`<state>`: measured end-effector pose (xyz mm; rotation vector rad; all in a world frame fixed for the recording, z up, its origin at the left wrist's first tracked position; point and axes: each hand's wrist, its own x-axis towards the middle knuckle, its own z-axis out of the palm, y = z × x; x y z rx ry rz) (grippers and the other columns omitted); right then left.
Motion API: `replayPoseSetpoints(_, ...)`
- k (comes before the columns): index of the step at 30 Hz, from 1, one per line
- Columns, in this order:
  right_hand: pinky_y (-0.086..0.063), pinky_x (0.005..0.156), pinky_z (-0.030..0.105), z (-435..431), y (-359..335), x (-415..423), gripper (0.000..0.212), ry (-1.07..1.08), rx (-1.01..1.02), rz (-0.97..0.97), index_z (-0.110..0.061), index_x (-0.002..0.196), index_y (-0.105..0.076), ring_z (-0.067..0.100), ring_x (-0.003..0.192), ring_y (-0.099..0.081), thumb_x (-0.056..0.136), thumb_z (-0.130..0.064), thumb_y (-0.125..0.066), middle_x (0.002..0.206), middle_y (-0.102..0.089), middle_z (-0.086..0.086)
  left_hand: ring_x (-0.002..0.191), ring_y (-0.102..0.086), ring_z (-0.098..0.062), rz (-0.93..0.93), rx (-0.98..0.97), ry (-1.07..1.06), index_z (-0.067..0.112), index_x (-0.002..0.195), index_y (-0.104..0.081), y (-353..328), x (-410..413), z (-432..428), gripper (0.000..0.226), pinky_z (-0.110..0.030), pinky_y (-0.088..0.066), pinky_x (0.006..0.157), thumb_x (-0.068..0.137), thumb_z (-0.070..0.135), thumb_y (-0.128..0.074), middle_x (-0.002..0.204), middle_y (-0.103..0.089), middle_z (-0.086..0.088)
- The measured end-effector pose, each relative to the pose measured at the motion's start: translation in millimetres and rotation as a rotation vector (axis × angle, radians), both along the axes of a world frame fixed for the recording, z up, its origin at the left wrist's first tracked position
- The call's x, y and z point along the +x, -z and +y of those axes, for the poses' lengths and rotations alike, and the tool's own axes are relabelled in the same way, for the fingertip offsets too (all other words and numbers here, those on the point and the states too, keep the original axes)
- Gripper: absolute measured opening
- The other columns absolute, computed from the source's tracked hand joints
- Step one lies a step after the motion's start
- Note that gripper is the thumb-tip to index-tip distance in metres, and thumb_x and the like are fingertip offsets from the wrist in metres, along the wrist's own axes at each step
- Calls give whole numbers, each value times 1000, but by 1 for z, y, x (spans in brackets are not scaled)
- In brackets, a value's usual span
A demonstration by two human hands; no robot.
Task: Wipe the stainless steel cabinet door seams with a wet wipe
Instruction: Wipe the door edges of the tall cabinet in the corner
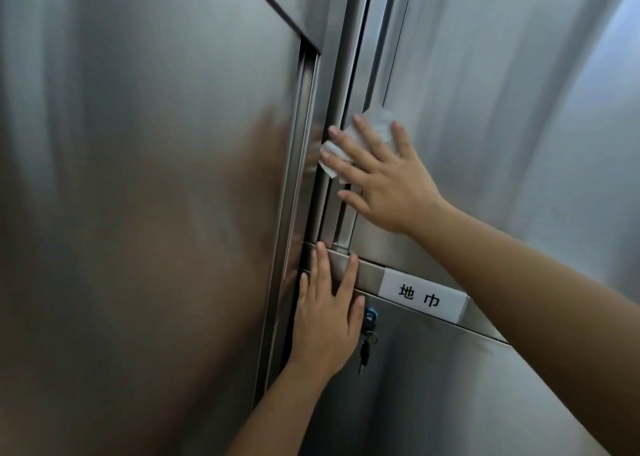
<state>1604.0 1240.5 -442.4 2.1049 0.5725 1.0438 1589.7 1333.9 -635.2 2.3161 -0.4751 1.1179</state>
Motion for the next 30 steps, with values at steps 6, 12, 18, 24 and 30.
replayPoseSetpoints(6,12,108,58,-3,26,1,60,-32,-71,17,-28,148,1,33,142,11,96,-47,-23,157,7,5,140,13,-33,34,-25,78,29,144,-5,1,-2,3,54,-45,2,109,97,42,-28,150,16,-18)
replayPoseSetpoints(12,10,106,58,-7,57,-8,54,8,-317,126,-32,149,-3,32,141,11,98,-42,-18,157,4,3,138,25,-27,76,59,130,37,140,2,7,-2,11,52,-39,1,112,98,41,-29,148,27,-15)
replayPoseSetpoints(18,12,109,55,-6,13,4,58,-10,-248,68,-35,147,4,27,142,16,95,-52,-15,157,9,-2,137,22,-30,58,114,125,37,142,-2,7,-2,19,56,-42,0,109,97,36,-35,149,21,-16)
replayPoseSetpoints(24,13,106,58,-11,33,-2,58,-20,-279,117,-34,147,-2,31,140,17,93,-54,-9,154,11,1,136,29,-25,114,139,105,40,141,6,6,-5,21,52,-38,11,108,93,48,-13,149,27,-14)
replayPoseSetpoints(30,19,104,56,-21,43,-7,58,-16,-482,239,-35,147,0,27,136,24,91,-52,2,150,16,-6,133,35,-24,130,158,96,40,138,12,5,-5,21,53,-38,12,109,93,48,-15,145,33,-13)
